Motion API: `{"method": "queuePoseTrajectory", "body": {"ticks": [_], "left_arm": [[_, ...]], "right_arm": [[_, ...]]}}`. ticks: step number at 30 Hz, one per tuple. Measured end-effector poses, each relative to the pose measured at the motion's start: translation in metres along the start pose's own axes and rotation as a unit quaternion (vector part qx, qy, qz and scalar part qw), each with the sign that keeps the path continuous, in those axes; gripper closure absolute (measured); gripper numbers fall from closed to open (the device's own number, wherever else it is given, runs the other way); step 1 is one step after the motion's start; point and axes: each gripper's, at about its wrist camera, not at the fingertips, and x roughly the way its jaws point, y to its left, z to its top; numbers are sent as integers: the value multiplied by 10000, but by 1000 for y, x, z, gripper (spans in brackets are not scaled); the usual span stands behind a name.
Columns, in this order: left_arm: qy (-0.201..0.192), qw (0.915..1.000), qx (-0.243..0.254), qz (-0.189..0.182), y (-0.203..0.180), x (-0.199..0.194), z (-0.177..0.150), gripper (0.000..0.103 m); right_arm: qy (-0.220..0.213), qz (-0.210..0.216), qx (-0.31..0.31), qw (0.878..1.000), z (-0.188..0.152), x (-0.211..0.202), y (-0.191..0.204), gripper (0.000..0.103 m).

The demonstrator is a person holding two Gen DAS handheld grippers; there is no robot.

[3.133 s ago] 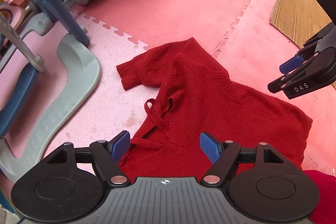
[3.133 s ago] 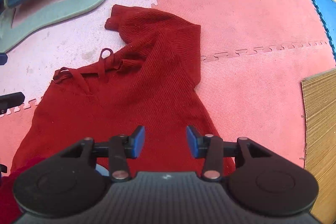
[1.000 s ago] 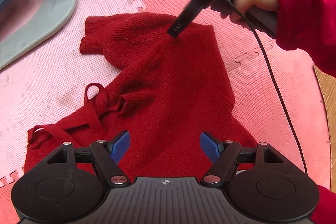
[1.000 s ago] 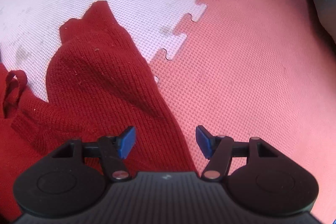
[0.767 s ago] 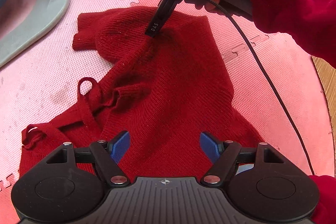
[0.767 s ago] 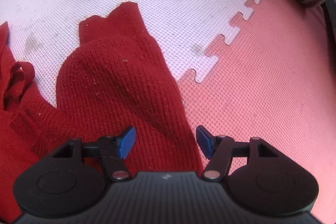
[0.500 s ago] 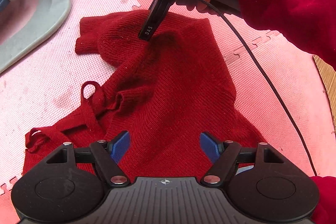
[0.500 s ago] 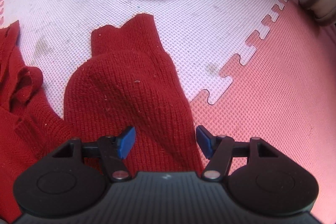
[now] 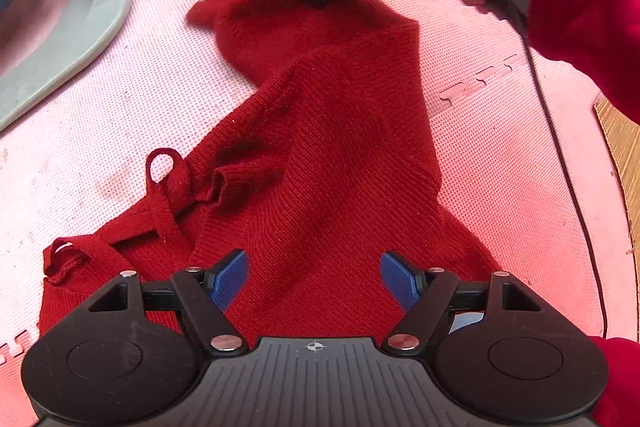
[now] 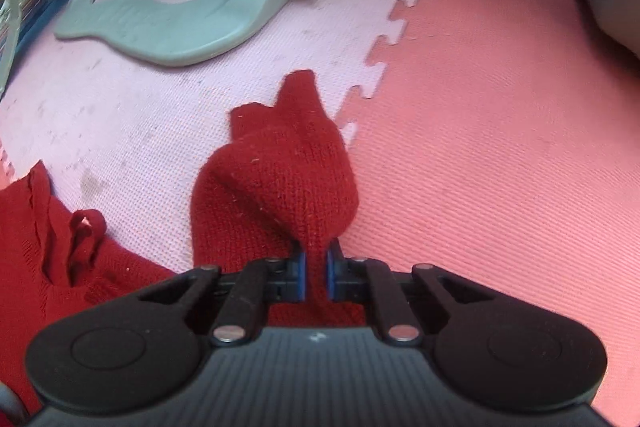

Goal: Fold clothes
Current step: 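Pull the sleeve cuff outward with the right gripper, straightening the sleeve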

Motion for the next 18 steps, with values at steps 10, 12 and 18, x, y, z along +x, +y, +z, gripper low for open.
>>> {"method": "queuePoseTrajectory", "body": {"ticks": [10, 12, 18], "left_arm": [[33, 9996, 219, -159, -9, 0, 19, 27], [34, 9995, 250, -206, -12, 1, 23, 27], [75, 9986, 444, -269, -20, 2, 26, 27]], "right_arm": [[-729, -1699, 3071, 9336, -80, -145, -100, 93], [-835, -1800, 3455, 9172, -94, -157, -96, 93], [-808, -1990, 3601, 9079, -84, -130, -97, 92]]}}
